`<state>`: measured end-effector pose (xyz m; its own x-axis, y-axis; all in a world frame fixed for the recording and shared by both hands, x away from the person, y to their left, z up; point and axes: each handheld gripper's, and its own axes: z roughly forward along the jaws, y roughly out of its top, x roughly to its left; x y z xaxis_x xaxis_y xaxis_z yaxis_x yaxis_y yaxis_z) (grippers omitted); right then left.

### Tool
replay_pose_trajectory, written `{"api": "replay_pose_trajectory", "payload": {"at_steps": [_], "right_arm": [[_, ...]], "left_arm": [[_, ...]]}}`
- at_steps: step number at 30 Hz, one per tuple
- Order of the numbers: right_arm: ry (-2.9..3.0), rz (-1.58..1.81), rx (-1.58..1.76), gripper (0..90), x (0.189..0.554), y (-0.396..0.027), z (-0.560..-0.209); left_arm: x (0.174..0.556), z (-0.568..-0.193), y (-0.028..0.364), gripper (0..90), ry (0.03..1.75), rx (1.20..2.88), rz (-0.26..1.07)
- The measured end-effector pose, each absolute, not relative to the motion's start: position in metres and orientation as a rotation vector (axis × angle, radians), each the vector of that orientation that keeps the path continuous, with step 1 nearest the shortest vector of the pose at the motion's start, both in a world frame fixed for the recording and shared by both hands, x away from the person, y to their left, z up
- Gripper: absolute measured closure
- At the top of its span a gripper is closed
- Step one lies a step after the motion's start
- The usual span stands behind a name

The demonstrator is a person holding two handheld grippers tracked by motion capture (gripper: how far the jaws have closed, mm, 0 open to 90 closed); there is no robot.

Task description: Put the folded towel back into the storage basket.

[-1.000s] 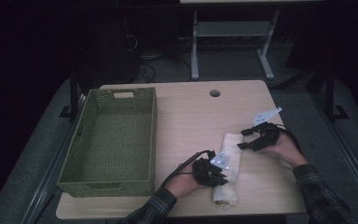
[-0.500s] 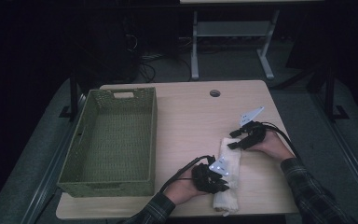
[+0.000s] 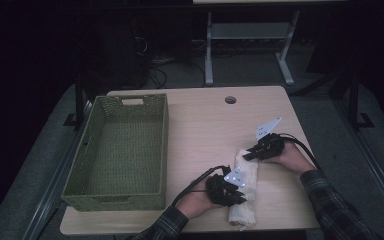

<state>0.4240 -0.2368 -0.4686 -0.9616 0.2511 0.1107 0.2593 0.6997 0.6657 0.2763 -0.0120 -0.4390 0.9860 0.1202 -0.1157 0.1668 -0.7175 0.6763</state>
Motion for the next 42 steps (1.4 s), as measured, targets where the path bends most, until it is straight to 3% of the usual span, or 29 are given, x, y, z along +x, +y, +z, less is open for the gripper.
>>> {"api": "replay_pose_trajectory", "payload": {"at_steps": [18, 26, 42], "right_arm": [[-2.922, -1.086, -0.373, 84.1, 0.421, -0.225, -0.449], [-2.919, -1.113, -0.306, 84.1, 0.418, -0.217, -0.422], [-2.906, -1.215, -0.186, 84.1, 0.428, -0.198, -0.375]], "left_arm": [[0.288, -0.423, -0.004, 81.4, 0.246, 2.322, -0.048], [0.295, -0.404, -0.002, 81.5, 0.277, 2.301, 0.025], [0.302, -0.343, 0.018, 81.5, 0.238, 2.246, 0.028]]}}
